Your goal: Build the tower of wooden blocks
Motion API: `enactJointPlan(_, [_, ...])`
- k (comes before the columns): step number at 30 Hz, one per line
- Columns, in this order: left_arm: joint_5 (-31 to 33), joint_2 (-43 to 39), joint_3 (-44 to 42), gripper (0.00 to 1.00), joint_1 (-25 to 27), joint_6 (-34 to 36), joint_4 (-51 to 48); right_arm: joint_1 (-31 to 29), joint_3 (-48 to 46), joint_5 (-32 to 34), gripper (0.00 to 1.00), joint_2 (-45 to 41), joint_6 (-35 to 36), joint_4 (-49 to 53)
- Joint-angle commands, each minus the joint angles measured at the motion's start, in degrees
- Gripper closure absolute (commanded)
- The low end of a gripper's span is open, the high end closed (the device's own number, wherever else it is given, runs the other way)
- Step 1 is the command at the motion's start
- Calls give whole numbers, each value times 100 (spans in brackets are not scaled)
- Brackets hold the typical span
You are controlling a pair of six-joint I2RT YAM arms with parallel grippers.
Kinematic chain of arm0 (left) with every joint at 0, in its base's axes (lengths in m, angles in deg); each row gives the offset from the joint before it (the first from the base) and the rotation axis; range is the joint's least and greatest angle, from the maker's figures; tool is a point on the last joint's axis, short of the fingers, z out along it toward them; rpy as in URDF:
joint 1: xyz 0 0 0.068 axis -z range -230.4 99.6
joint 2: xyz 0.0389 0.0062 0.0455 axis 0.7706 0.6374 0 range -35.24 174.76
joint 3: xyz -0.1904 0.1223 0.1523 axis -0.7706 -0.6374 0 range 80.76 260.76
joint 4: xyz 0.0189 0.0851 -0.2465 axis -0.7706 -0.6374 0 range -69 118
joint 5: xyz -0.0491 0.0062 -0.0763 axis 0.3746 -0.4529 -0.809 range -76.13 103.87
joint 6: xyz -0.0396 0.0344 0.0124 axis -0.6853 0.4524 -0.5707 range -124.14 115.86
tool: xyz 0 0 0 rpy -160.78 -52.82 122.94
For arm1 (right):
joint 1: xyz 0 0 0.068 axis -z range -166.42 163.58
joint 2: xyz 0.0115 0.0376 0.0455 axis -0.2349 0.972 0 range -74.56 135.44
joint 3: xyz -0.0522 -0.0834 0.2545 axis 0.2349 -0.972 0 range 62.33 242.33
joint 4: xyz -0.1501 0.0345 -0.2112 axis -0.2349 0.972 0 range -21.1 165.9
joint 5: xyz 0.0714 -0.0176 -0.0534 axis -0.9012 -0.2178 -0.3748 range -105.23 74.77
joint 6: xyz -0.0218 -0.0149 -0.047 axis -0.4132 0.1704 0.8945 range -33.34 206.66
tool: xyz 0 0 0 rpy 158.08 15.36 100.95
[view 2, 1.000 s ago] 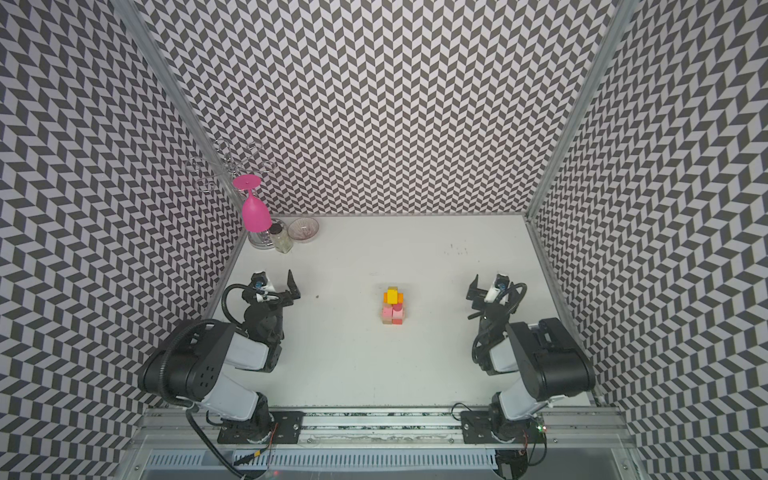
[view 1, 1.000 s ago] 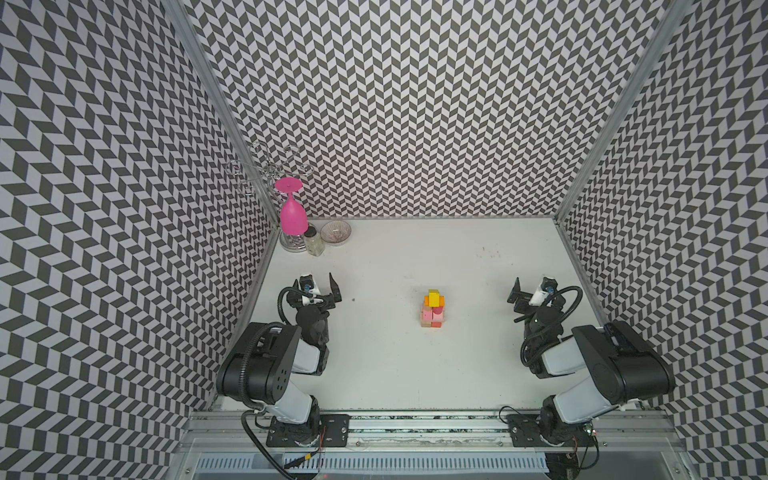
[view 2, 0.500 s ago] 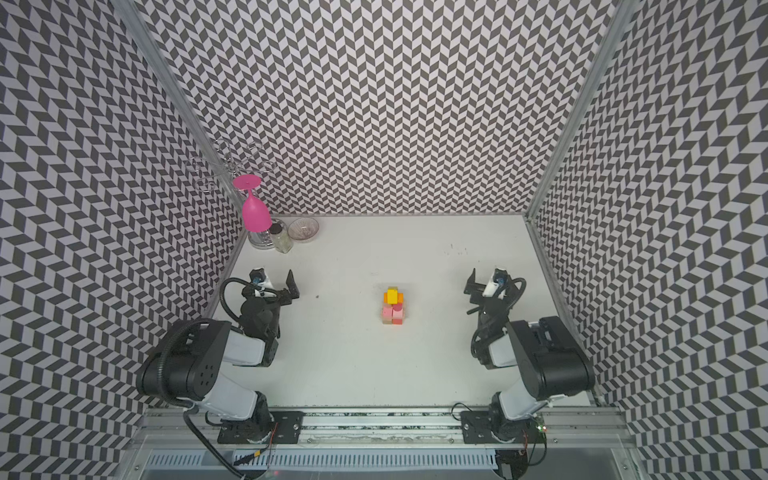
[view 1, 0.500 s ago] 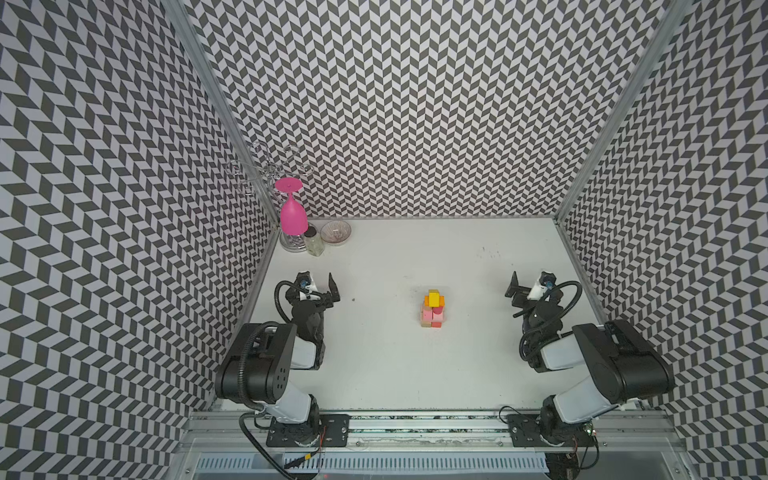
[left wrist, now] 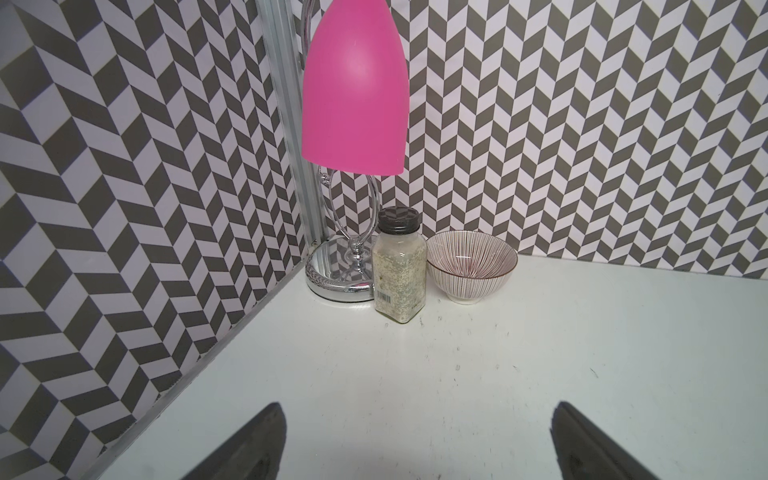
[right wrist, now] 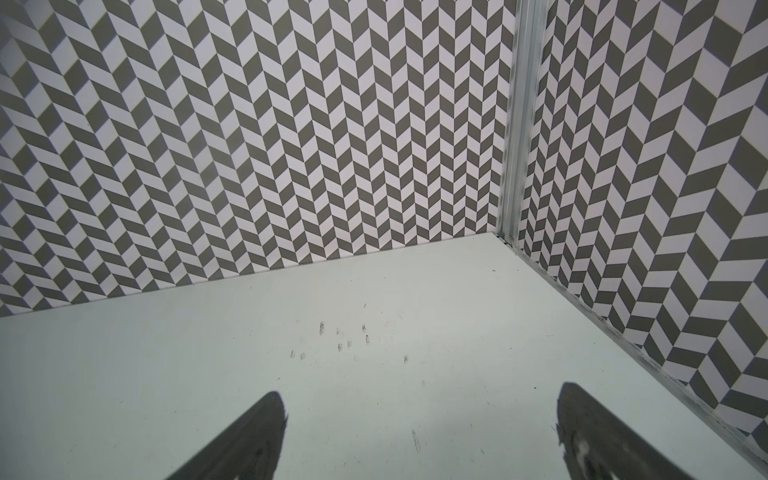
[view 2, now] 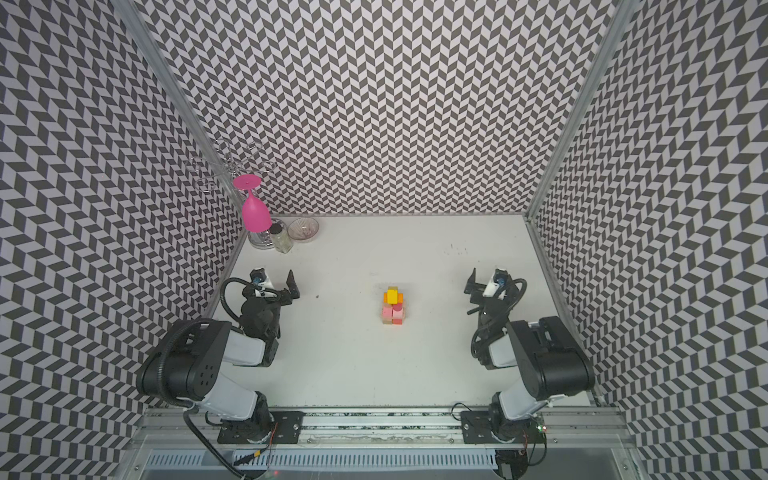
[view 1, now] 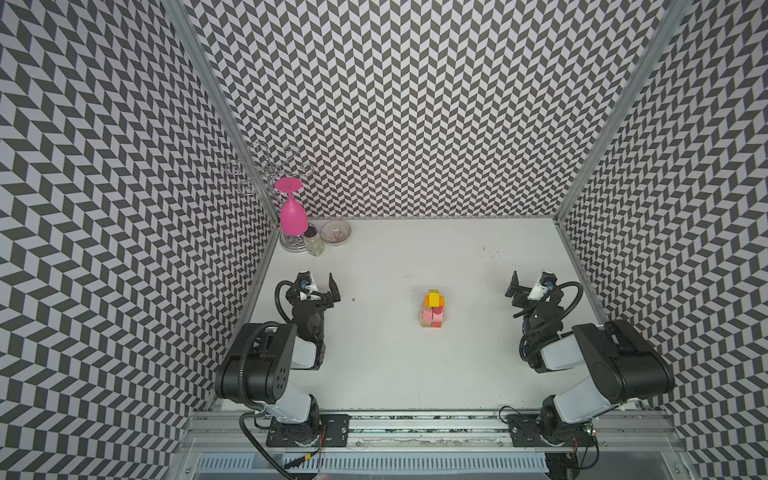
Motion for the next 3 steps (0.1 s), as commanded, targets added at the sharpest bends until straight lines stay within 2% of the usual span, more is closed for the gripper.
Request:
enactJointPlan(1, [34,-54,33,0,20,-19,56,20,-52,-61,0,53,51,-347])
enactJointPlan(3, [37,-50,36,0,20,-15,55,13,-77,-61,1,44,60,-389])
